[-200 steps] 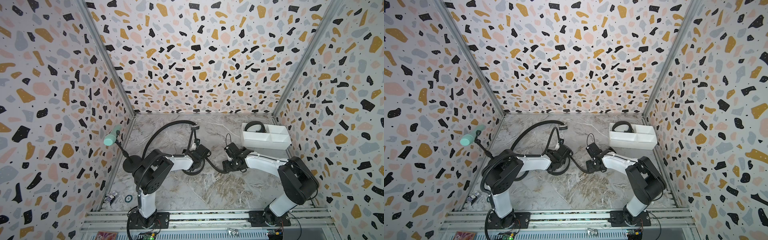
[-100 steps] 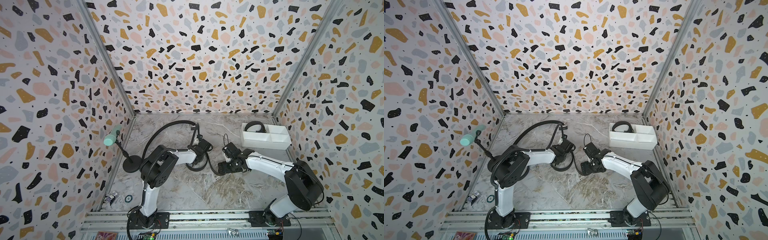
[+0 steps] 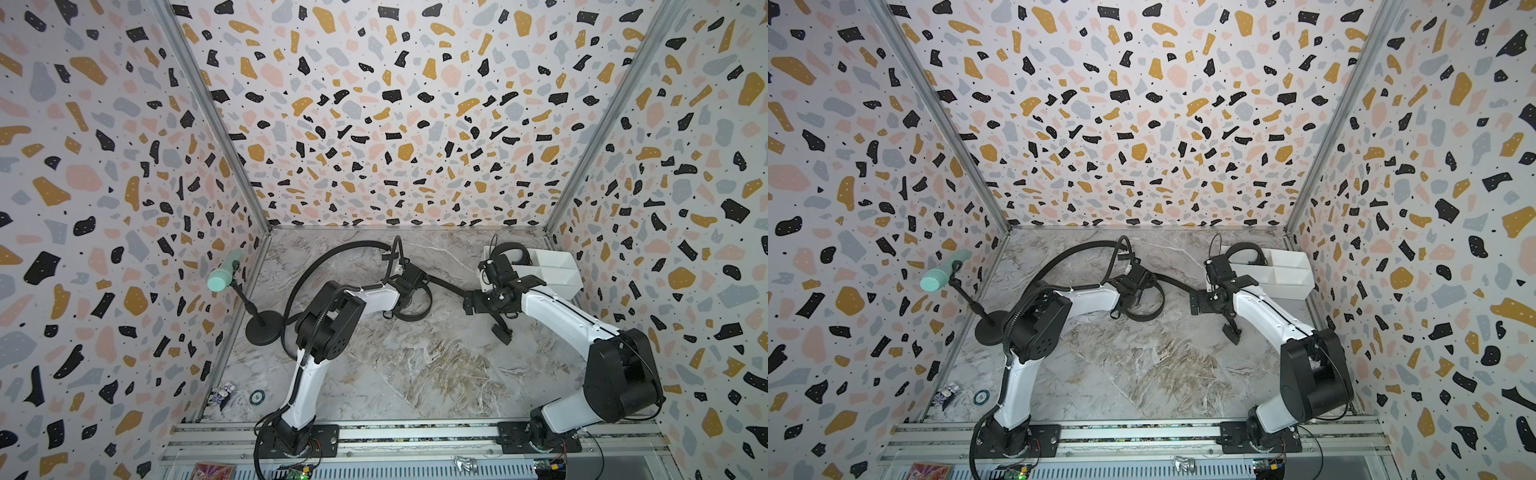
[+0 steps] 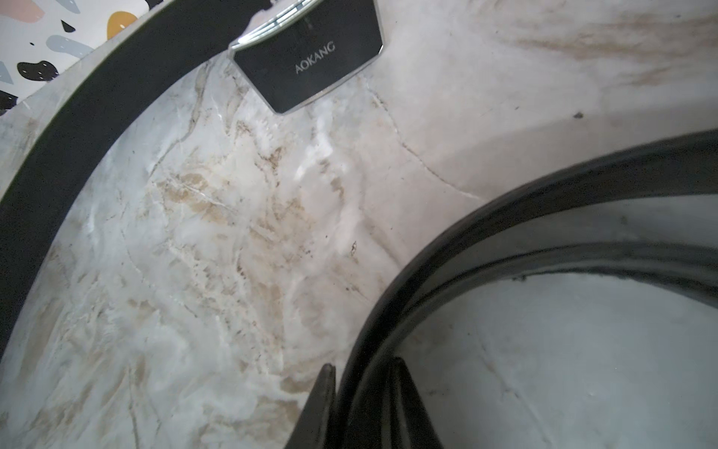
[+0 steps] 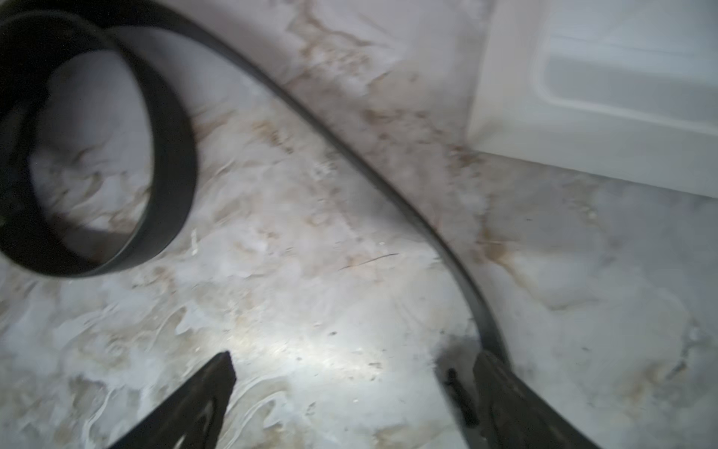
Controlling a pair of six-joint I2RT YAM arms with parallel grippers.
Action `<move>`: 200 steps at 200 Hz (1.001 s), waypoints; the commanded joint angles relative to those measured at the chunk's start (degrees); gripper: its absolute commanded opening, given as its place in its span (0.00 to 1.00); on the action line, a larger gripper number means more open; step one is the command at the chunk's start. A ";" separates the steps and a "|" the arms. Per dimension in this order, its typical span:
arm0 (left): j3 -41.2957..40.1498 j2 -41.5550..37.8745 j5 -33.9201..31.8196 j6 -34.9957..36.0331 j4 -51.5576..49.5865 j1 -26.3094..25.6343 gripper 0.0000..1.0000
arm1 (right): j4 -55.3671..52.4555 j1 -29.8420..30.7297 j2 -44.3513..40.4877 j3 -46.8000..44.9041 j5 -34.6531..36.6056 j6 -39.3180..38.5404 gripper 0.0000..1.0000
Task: Place the belts into the storage roll
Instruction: Roll the belt at the center of the board.
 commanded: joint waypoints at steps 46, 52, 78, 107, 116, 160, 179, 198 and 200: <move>-0.45 1.97 4.81 -0.28 -3.91 0.45 0.19 | 6.99 -6.56 1.07 -9.21 -3.23 -1.51 0.85; -0.39 2.04 4.95 -0.29 -3.89 0.46 0.19 | 7.56 -6.21 1.07 -9.89 -5.08 -1.07 0.80; 0.11 2.50 5.56 -0.21 -3.99 0.44 0.19 | 6.93 -0.61 0.88 -12.29 -9.09 1.40 0.66; -0.01 2.34 6.09 -0.29 -3.96 0.47 0.19 | 9.89 10.14 -0.51 -16.49 -15.39 8.49 0.58; -0.05 2.32 6.37 -0.38 -3.87 0.46 0.19 | 11.60 14.07 -0.38 -17.10 -17.26 11.30 0.58; -0.19 2.33 7.44 -0.38 -3.86 0.44 0.19 | 15.56 24.66 4.18 -9.90 -25.09 15.39 0.63; -0.05 2.08 8.17 -0.21 -3.92 0.46 0.21 | 11.50 22.63 3.05 -4.97 -22.15 12.48 0.70; -0.28 1.78 8.97 0.05 -3.79 0.45 0.21 | 8.88 17.47 3.25 -1.28 -18.95 8.77 0.73; -0.29 1.76 9.07 0.05 -3.78 0.42 0.21 | 8.44 16.85 3.53 -0.81 -18.53 8.24 0.73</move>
